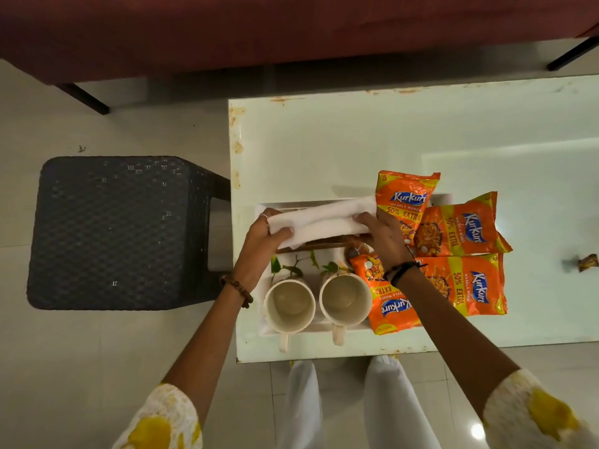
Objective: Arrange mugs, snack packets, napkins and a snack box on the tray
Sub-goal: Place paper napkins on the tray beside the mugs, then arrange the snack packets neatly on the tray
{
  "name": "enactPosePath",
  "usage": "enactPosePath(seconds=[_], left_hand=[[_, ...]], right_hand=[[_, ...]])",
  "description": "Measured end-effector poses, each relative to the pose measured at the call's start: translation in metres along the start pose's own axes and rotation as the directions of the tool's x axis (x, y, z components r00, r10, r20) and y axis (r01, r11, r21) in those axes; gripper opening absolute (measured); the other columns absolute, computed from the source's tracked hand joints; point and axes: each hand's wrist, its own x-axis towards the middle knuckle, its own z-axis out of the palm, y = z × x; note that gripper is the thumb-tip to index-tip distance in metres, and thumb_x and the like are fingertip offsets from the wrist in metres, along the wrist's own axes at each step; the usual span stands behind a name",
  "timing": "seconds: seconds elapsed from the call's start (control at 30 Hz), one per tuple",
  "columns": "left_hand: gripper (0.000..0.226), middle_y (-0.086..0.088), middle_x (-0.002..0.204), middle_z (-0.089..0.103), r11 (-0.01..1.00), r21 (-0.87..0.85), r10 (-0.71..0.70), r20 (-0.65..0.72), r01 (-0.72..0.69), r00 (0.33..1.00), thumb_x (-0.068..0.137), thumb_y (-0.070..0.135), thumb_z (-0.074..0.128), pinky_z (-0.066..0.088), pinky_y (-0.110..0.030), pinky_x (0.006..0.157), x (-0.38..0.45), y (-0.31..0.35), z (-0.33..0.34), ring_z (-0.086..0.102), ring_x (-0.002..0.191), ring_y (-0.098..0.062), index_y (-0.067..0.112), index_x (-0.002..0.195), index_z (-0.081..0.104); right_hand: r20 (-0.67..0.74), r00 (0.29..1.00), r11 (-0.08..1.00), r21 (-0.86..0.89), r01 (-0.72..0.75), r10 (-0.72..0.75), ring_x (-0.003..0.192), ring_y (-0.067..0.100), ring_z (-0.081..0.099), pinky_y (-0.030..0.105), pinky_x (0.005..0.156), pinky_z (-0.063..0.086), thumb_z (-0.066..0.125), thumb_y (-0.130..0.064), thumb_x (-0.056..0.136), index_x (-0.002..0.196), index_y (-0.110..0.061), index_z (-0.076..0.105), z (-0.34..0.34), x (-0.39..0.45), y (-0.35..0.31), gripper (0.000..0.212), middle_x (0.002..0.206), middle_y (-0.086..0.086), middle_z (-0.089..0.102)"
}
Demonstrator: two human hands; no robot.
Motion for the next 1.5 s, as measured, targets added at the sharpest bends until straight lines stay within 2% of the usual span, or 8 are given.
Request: enactPosePath(seconds=[0.17, 0.3, 0.73, 0.87, 0.97, 1.17, 1.27, 1.5], left_hand=[[0.008, -0.003, 0.092, 0.068, 0.879, -0.401, -0.278, 0.005, 0.257, 0.96, 0.085, 0.007, 0.061, 0.057, -0.022, 0.056, -0.007, 0.011, -0.004, 0.07, 0.078, -0.012, 0.013, 0.09, 0.06], [0.018, -0.017, 0.083, 0.065, 0.85, -0.373, -0.417, -0.044, 0.373, 0.908, 0.085, 0.005, 0.06, 0.054, -0.022, 0.044, -0.013, 0.011, -0.003, 0.07, 0.052, -0.018, 0.006, 0.097, 0.046], [0.012, -0.011, 0.065, 0.06, 0.874, -0.111, -0.486, -0.191, 0.473, 0.853, 0.088, 0.009, 0.056, 0.035, -0.011, 0.032, 0.019, -0.003, 0.003, 0.042, 0.026, -0.002, 0.013, 0.076, 0.056], [0.017, -0.003, 0.063, 0.053, 0.891, 0.052, -0.425, -0.246, 0.45, 0.871, 0.088, 0.028, 0.059, 0.033, -0.015, 0.037, 0.019, -0.014, -0.001, 0.039, 0.042, -0.01, 0.015, 0.076, 0.057], [0.028, 0.007, 0.061, 0.048, 0.932, 0.197, -0.253, -0.25, 0.305, 0.935, 0.084, 0.049, 0.057, 0.032, -0.022, 0.052, 0.015, -0.019, -0.005, 0.038, 0.053, -0.008, 0.026, 0.068, 0.055], [0.015, 0.007, 0.075, 0.055, 0.935, 0.327, -0.069, -0.203, 0.134, 0.977, 0.08, 0.036, 0.068, 0.042, -0.022, 0.058, 0.01, -0.035, -0.006, 0.054, 0.069, -0.012, 0.023, 0.083, 0.063], [0.036, -0.001, 0.096, 0.051, 0.905, 0.387, -0.07, -0.276, 0.178, 0.959, 0.081, 0.039, 0.066, 0.053, -0.035, 0.074, 0.014, -0.035, -0.002, 0.057, 0.086, -0.024, 0.014, 0.108, 0.062], [0.044, -0.008, 0.129, 0.046, 0.965, 0.243, -0.03, -0.281, 0.101, 0.959, 0.085, 0.031, 0.063, 0.035, -0.006, 0.068, 0.009, -0.033, 0.01, 0.049, 0.106, -0.017, 0.015, 0.124, 0.048]], right_hand=[[0.001, 0.987, 0.986, 0.048, -0.161, 0.161, 0.073, 0.016, 0.062, 0.02, 0.049, 0.055, 0.057, 0.002, 0.084, 0.085, -0.008, 0.058, -0.006, -0.005, -0.003, 0.011, 0.081, 0.002, 0.066], [0.003, 0.988, 0.986, 0.057, -0.155, 0.156, 0.079, 0.02, 0.06, 0.02, 0.049, 0.056, 0.057, 0.009, 0.082, 0.092, -0.018, 0.051, -0.01, -0.011, -0.001, 0.03, 0.092, 0.006, 0.059], [-0.135, 0.956, 0.96, -0.064, -0.273, 0.262, 0.044, 0.006, 0.063, 0.01, 0.039, 0.048, 0.063, 0.004, 0.082, 0.105, 0.012, 0.062, 0.001, 0.008, -0.003, 0.025, 0.068, 0.008, 0.068], [-0.096, 0.921, 0.926, 0.002, -0.378, 0.376, 0.066, 0.013, 0.061, 0.012, 0.05, 0.054, 0.064, 0.002, 0.081, 0.095, 0.009, 0.063, 0.003, 0.016, 0.003, 0.016, 0.076, 0.007, 0.06], [-0.075, 0.91, 0.88, -0.236, -0.413, 0.407, 0.065, 0.014, 0.053, 0.024, 0.06, 0.051, 0.058, 0.0, 0.084, 0.103, 0.005, 0.063, -0.001, 0.022, 0.005, 0.021, 0.073, 0.004, 0.055], [-0.167, 0.984, 0.62, -0.766, -0.168, 0.059, 0.085, 0.031, 0.06, 0.025, 0.053, 0.035, 0.059, -0.01, 0.083, 0.095, 0.003, 0.069, 0.006, 0.019, 0.012, 0.02, 0.096, 0.024, 0.067], [-0.198, 0.979, 0.646, -0.742, -0.179, 0.045, 0.101, 0.034, 0.06, 0.037, 0.074, 0.046, 0.062, -0.014, 0.082, 0.101, 0.002, 0.065, 0.007, 0.023, 0.014, 0.025, 0.106, 0.022, 0.066], [-0.244, 0.96, 0.812, -0.528, -0.249, 0.136, 0.114, 0.031, 0.053, 0.037, 0.093, 0.044, 0.059, -0.007, 0.082, 0.129, -0.005, 0.043, 0.008, 0.012, 0.015, 0.05, 0.125, 0.015, 0.056]])
